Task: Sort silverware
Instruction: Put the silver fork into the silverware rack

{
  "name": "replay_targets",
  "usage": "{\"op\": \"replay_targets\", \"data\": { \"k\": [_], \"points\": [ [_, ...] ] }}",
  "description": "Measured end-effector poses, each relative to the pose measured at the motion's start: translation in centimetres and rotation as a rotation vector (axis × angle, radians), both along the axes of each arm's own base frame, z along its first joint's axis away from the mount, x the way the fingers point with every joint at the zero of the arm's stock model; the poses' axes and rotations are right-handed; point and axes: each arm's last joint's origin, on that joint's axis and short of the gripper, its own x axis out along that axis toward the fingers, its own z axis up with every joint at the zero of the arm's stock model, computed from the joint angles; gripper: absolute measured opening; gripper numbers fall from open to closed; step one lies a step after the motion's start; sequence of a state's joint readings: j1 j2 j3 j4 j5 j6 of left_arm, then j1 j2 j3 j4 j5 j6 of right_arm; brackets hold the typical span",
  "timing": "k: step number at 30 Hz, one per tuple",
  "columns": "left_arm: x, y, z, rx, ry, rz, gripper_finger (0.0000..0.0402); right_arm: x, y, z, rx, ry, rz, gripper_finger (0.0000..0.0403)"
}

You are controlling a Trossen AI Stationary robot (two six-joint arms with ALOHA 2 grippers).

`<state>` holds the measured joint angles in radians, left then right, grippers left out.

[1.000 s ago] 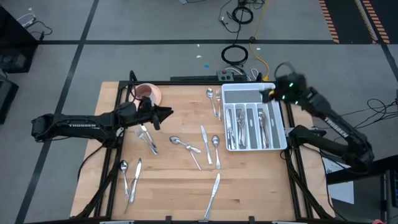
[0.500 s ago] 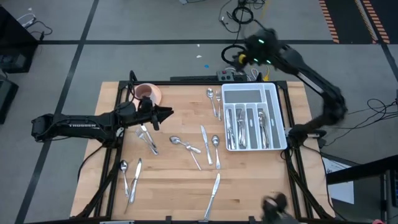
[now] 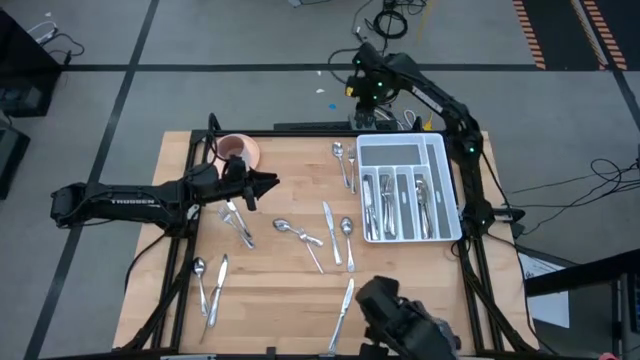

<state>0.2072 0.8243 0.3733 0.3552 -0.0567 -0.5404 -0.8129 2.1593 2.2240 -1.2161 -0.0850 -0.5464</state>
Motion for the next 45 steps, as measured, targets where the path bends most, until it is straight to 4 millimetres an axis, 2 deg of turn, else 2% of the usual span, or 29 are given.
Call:
{"op": "replay_targets", "data": {
  "k": [4, 7, 13, 21, 29, 33, 41, 45],
  "points": [
    [0.0, 0.1, 0.0, 0.002, 0.005, 0.024, 0.0134, 0.8, -0.6, -2.5, 0.017, 0.066, 0.126, 0.0155],
    [0.0, 0.2, -0.1, 0.002, 0.007, 0.055, 0.0134, 1.5, -1.2, -3.6, 0.034, 0.018, 0.145, 0.0155],
    [-0.1, 0.3, -0.1, 0.005, 0.008, 0.092, 0.0134, 2.2, -2.0, -6.4, 0.068, 0.058, 0.186, 0.0155],
    [-0.1, 0.3, -0.2, 0.003, 0.027, 0.109, 0.0134, 2.8, -2.2, -8.4, 0.096, 0.082, 0.218, 0.0155],
    [-0.2, 0.3, -0.7, -0.004, 0.077, 0.108, 0.0134, 3.5, -1.6, -9.0, 0.127, 0.083, 0.245, 0.0155],
    [-0.2, 0.3, -0.7, -0.004, 0.077, 0.108, 0.0134, 3.4, -1.5, -9.4, 0.146, 0.090, 0.246, 0.0155],
    [-0.2, 0.3, -0.8, -0.005, 0.084, 0.108, 0.0134, 2.8, -1.0, -11.8, 0.217, 0.148, 0.244, 0.0155],
    [-0.2, 0.3, -0.8, -0.006, 0.087, 0.108, 0.0134, 2.8, -1.0, -12.2, 0.212, 0.152, 0.251, 0.0155]
  ]
}}
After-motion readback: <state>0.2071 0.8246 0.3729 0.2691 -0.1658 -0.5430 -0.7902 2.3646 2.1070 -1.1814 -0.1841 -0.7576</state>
